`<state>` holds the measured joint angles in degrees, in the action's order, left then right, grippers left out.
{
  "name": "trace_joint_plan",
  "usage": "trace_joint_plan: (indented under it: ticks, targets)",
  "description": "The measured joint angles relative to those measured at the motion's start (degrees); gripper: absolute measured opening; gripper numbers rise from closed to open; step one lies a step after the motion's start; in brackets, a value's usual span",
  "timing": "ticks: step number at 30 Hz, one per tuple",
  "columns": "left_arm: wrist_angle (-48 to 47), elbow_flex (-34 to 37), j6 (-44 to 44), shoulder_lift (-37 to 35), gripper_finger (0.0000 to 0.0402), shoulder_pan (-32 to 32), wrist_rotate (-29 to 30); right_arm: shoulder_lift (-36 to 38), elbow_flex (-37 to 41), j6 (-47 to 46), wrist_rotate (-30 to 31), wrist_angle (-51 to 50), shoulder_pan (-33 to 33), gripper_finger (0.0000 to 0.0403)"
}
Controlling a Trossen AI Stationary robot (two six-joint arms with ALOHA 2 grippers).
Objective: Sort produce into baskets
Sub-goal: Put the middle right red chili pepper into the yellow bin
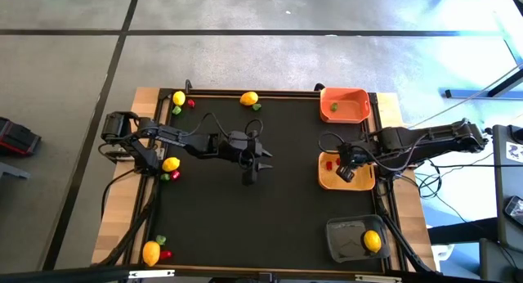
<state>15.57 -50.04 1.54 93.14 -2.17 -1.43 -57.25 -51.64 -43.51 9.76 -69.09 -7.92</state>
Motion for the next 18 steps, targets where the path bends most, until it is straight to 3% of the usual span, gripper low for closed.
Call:
trace_joint_plan:
  ticks: [7, 18]
  targets:
    - [0.0, 0.0, 0.0, 0.0, 0.0188, 0.0, 0.0, 0.0, 1.5, -4.0, 0.7, 1.3, 0.0, 0.0005]
    - [0.0, 0.0, 0.0, 0.0, 0.0188, 0.0, 0.0, 0.0, 12.5, -6.3, -1.2, 11.1, 0.1, 0.0005]
